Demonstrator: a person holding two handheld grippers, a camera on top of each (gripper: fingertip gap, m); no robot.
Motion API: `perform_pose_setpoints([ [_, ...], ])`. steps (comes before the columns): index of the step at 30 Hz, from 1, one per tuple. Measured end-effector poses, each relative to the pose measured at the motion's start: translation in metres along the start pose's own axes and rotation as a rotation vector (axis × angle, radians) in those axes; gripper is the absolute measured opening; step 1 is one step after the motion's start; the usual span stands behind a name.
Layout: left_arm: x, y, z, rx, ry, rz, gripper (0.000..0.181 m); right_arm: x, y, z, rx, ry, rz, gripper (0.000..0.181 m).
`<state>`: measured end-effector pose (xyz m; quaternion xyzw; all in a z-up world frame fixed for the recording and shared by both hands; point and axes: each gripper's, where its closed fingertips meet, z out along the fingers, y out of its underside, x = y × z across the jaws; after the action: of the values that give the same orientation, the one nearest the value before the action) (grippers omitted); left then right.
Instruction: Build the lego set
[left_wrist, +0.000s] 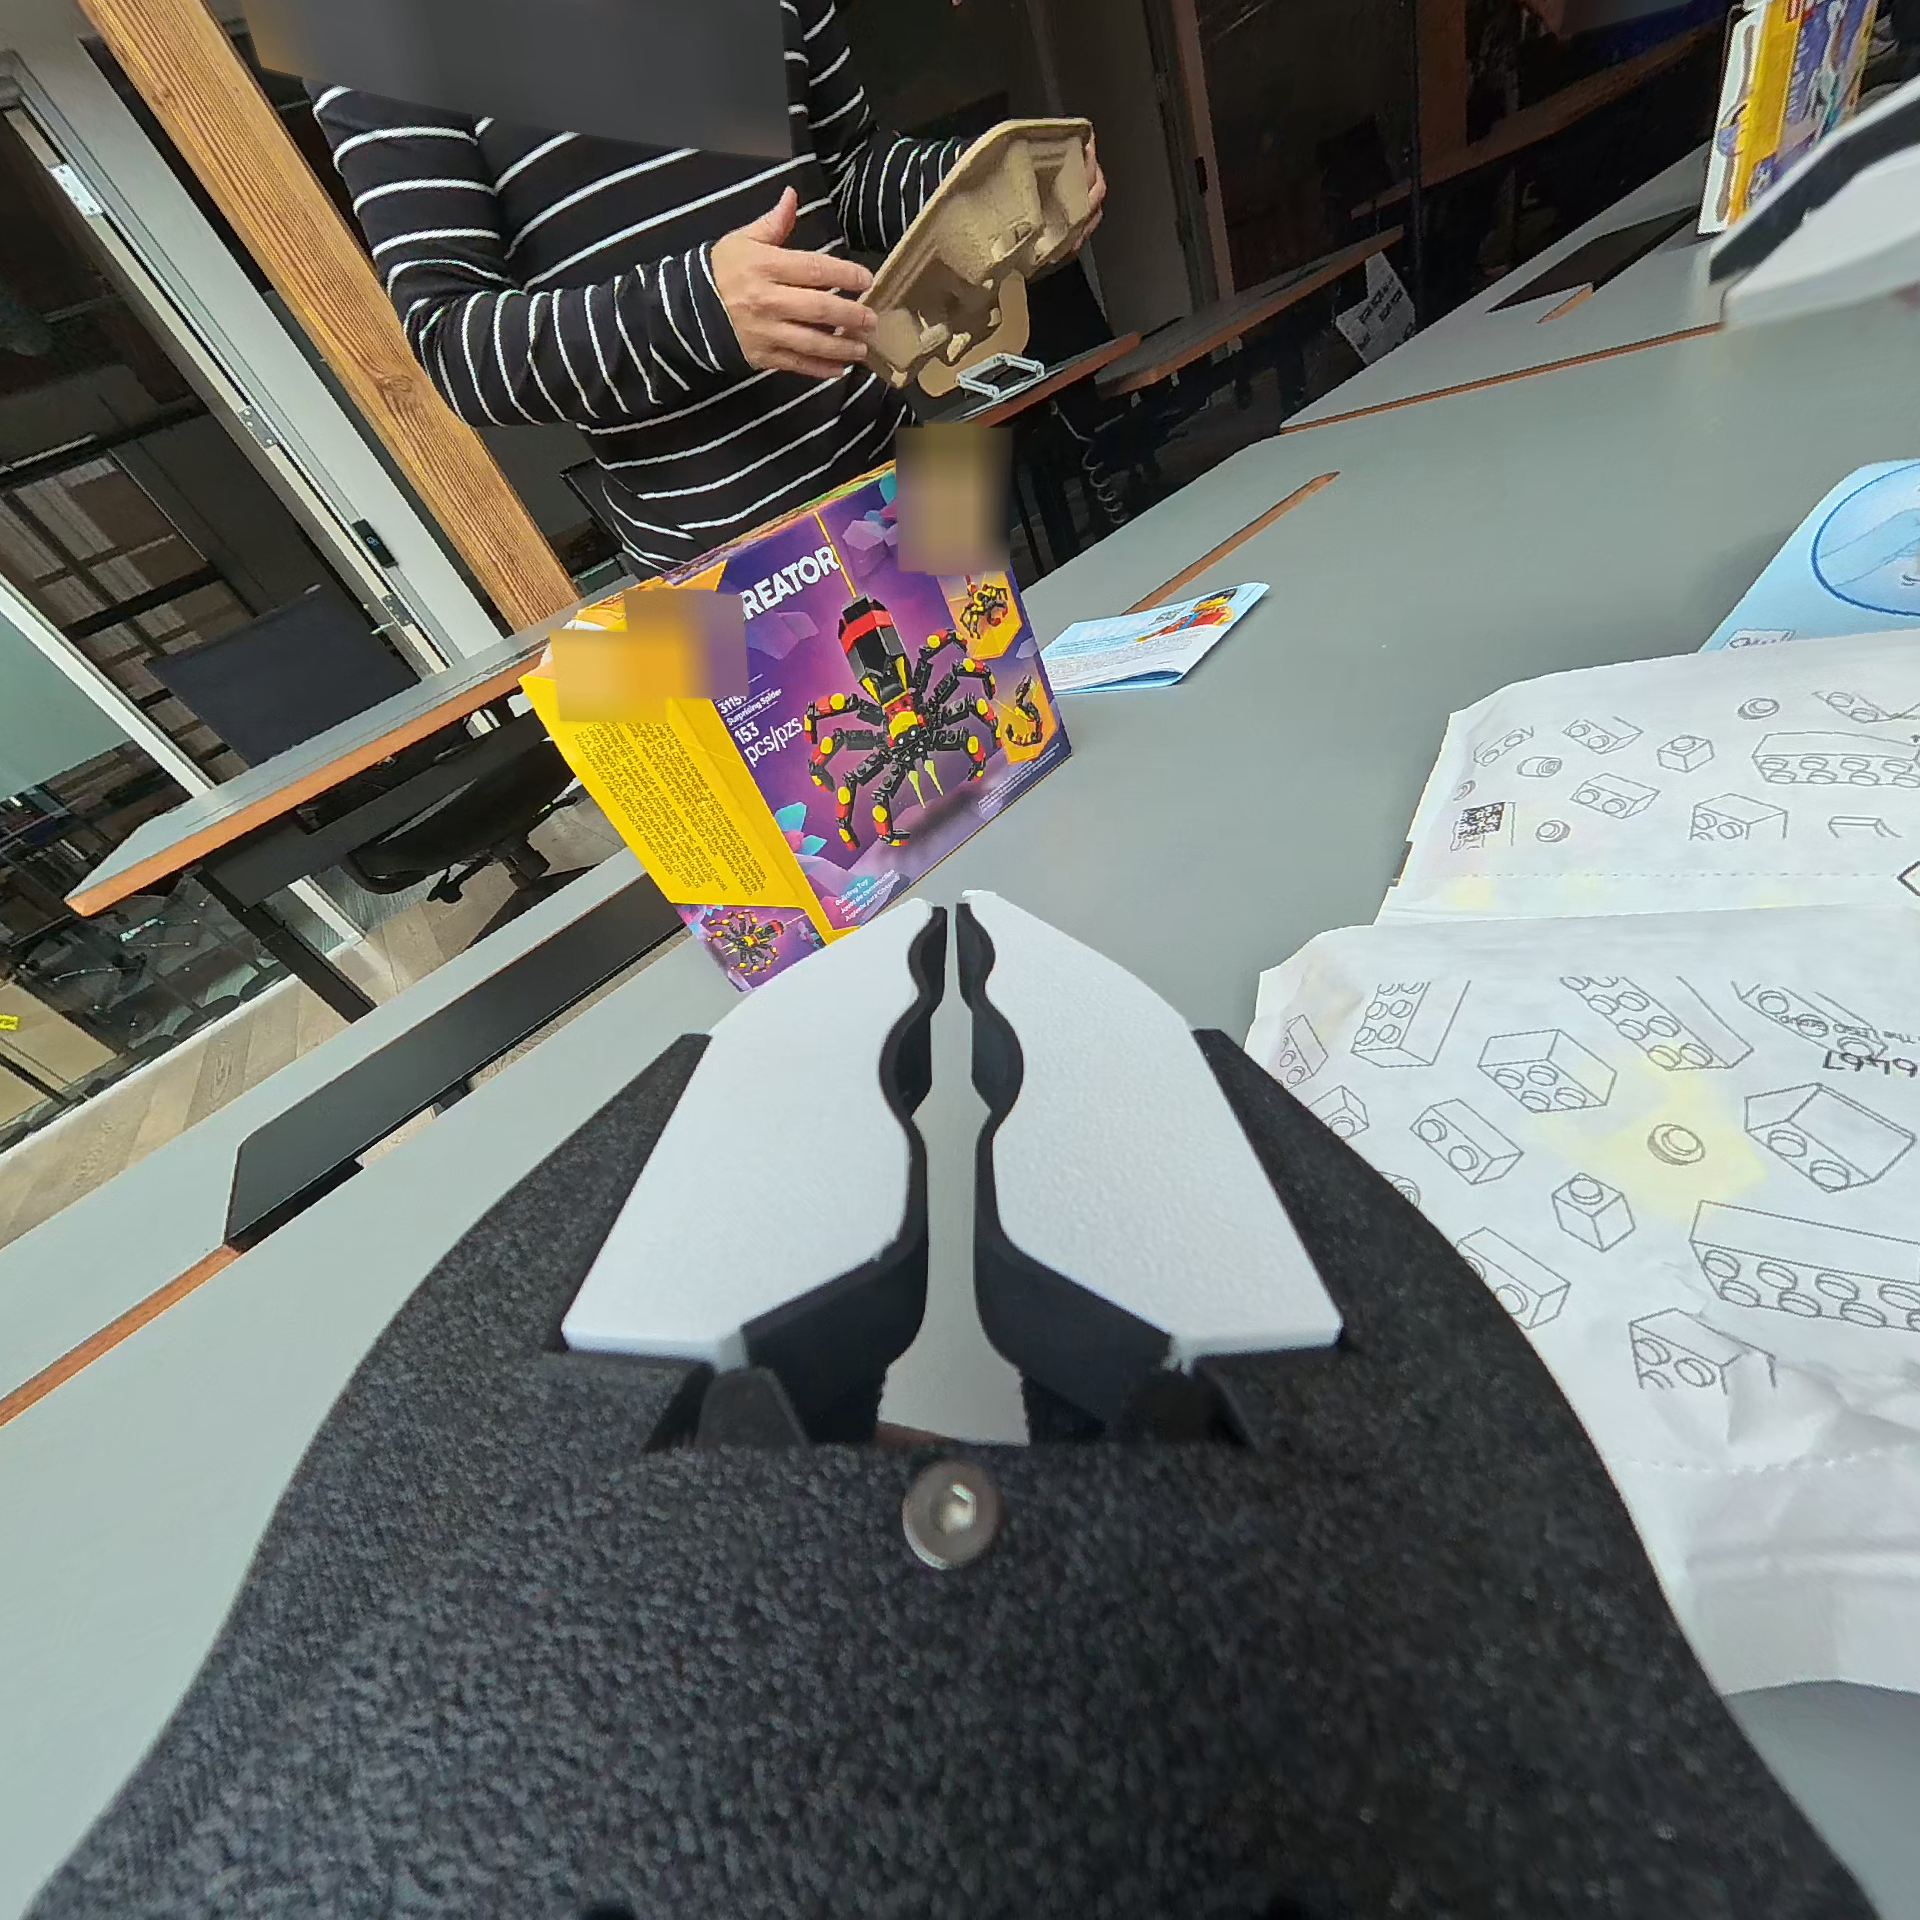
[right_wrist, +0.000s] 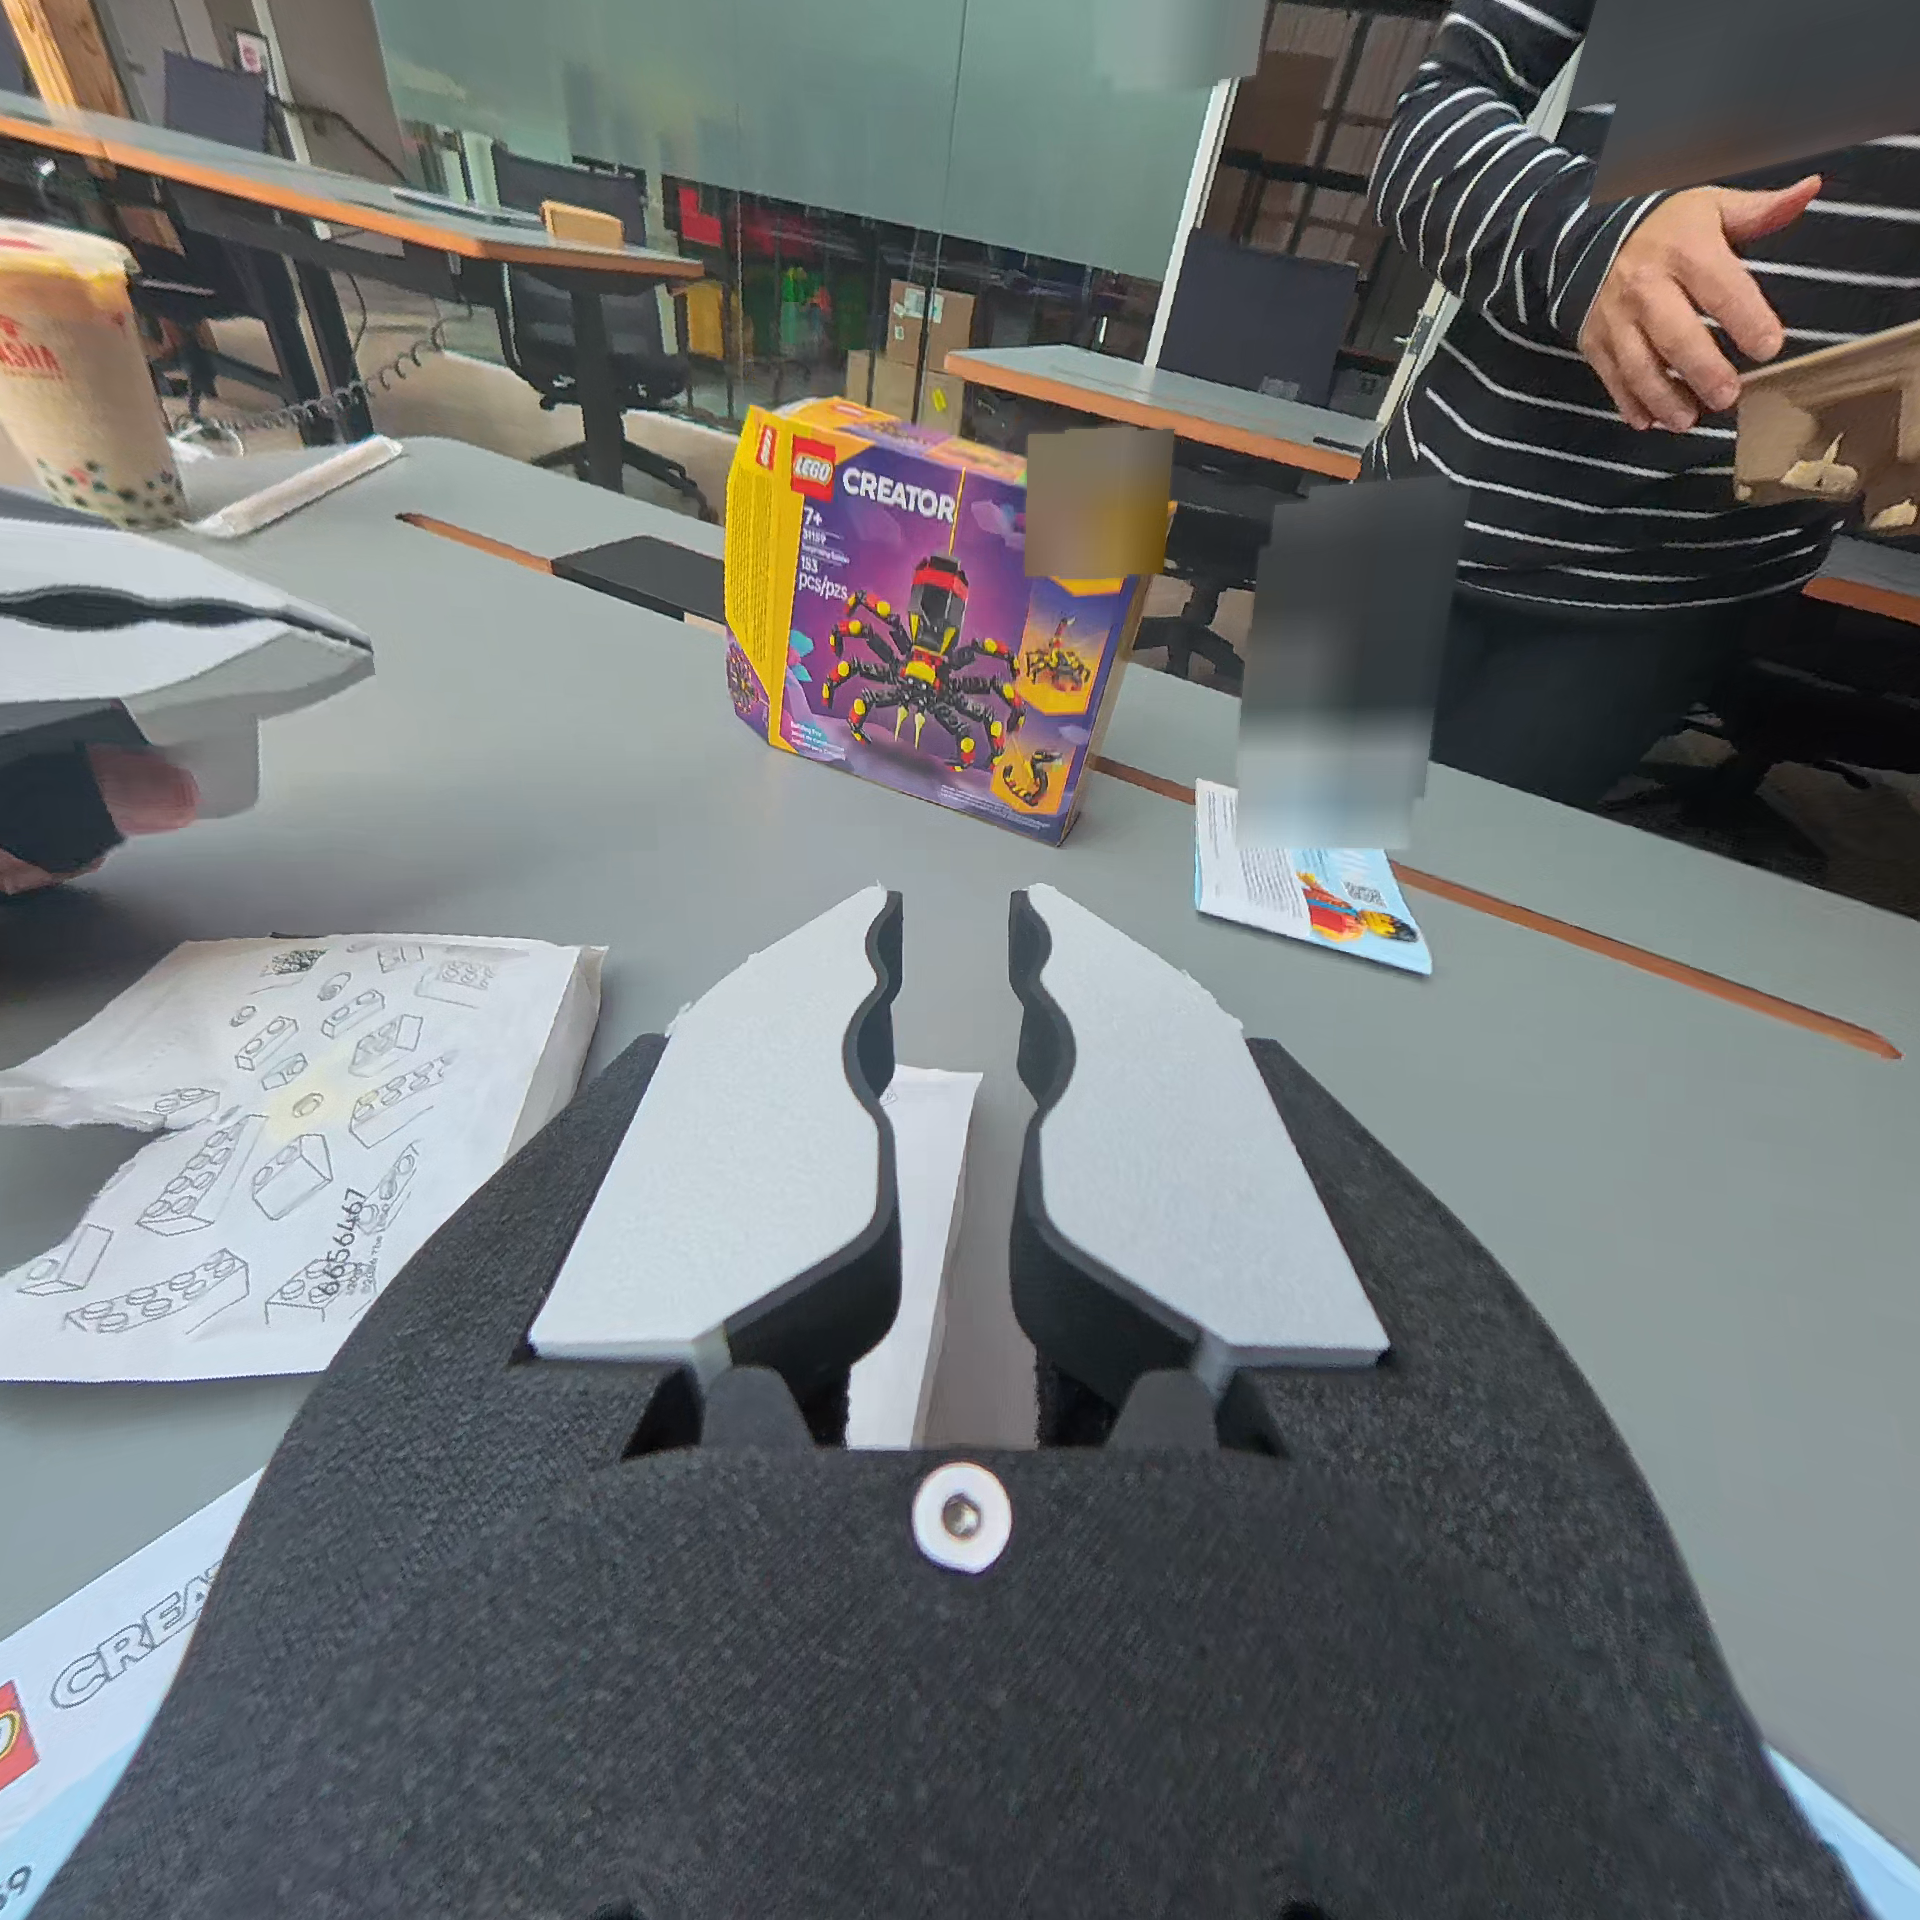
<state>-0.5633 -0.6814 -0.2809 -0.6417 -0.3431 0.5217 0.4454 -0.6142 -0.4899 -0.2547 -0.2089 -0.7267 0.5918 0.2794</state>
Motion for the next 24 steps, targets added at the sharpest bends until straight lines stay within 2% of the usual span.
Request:
perform_pose_setpoints([
  [2,0.0,0.0,0.0,-0.001,0.005,-0.001,0.002,0.02,-0.056,-0.013,-0.011,-0.002,-0.08,0.019],
  [5,-0.003,-0.008,-0.001,0.009,0.013,-0.02,0.003,0.065,-0.164,-0.045,0.018,0.069,-0.159,0.025],
  [7,-0.023,-0.034,0.0,0.013,-0.013,-0.006,0.006,0.088,-0.217,-0.068,0.097,0.104,-0.156,0.026],
  [8,-0.035,-0.059,0.0,0.029,0.008,0.0,0.007,0.098,-0.228,-0.077,0.112,0.121,-0.147,0.026],
  [9,-0.05,-0.089,0.0,0.038,0.031,0.016,0.014,0.105,-0.231,-0.084,0.123,0.127,-0.134,0.026],
  [11,-0.088,-0.157,-0.001,0.031,0.075,0.041,0.027,0.116,-0.215,-0.093,0.133,0.134,-0.074,0.026],
  [14,-0.132,-0.253,-0.014,0.046,0.18,0.012,0.052,0.121,-0.162,-0.102,0.107,0.149,0.014,0.026],
  [16,-0.151,-0.296,-0.025,0.084,0.209,0.002,0.052,0.12,-0.125,-0.109,0.091,0.146,0.063,0.025],
  [17,-0.16,-0.308,-0.03,0.101,0.192,0.003,0.052,0.122,-0.109,-0.113,0.077,0.155,0.091,0.025],
  [19,-0.169,-0.311,-0.037,0.129,0.157,-0.002,0.05,0.125,-0.089,-0.121,0.042,0.157,0.122,0.025],
  [20,-0.167,-0.302,-0.039,0.129,0.162,-0.023,0.05,0.129,-0.09,-0.127,0.038,0.165,0.121,0.025],
  [22,-0.156,-0.272,-0.038,0.107,0.193,-0.08,0.049,0.142,-0.117,-0.143,0.052,0.187,0.082,0.025],
  [24,-0.141,-0.232,-0.036,0.064,0.21,-0.123,0.048,0.152,-0.168,-0.161,0.093,0.176,0.044,0.025],
])
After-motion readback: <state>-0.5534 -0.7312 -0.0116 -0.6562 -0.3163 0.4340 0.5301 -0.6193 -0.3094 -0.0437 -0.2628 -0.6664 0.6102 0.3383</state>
